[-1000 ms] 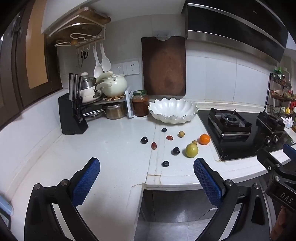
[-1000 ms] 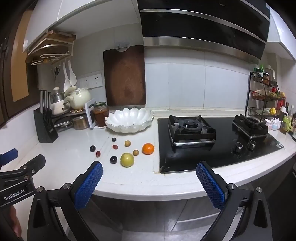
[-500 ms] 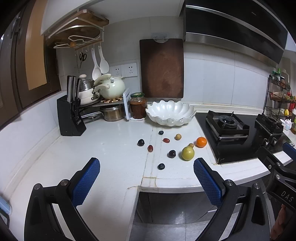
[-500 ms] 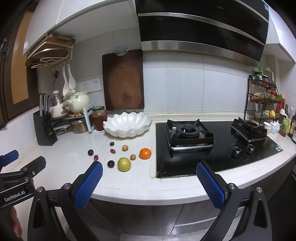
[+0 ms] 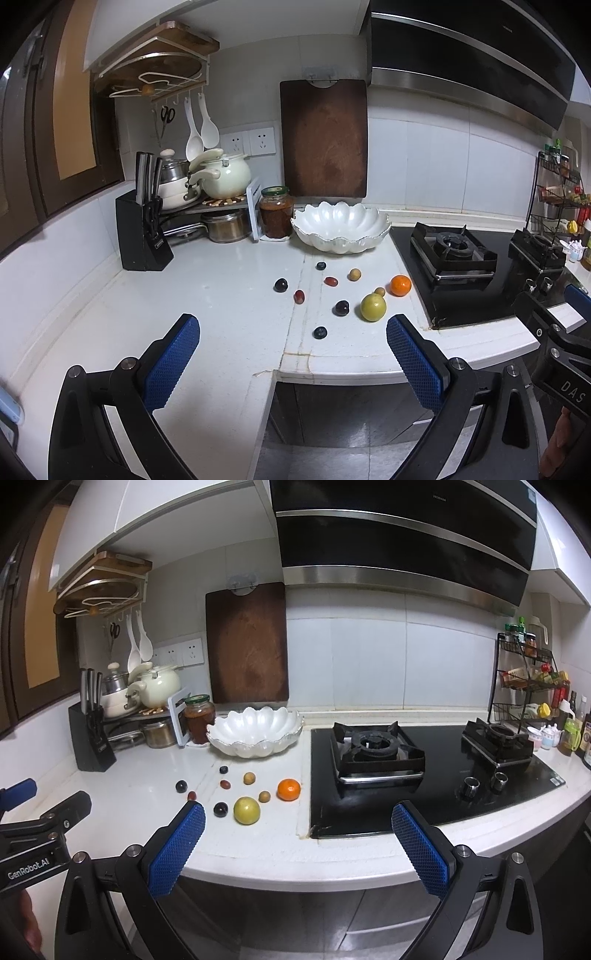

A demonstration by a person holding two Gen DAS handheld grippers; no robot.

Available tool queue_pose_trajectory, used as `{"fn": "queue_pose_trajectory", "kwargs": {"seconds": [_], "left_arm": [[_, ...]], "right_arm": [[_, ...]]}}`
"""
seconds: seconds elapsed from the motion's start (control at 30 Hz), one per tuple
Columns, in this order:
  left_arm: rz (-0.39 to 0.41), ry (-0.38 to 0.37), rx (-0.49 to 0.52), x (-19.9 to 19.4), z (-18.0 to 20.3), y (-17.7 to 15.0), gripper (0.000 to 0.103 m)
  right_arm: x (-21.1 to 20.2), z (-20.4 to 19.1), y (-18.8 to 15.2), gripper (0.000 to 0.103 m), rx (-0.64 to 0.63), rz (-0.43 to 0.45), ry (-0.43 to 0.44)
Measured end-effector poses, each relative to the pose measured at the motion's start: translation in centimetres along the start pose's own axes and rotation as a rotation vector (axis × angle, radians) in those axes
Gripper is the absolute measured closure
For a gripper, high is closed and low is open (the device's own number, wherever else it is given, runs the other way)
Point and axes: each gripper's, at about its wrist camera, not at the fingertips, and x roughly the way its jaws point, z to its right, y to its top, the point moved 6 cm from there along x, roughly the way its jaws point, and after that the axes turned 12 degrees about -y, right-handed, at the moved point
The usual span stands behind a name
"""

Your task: Organize fruits

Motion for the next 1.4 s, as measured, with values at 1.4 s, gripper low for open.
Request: {"fn": "queue_pose_trajectory", "kwargs": {"seconds": [1.4], "left_arm": [[-0.024,-0.020,-0.012,1.2,0.5,0.0,0.000]], "right_arm": [[1.5,0.1,-0.6,0.001,-0.008,-0.034,-0.007]]}}
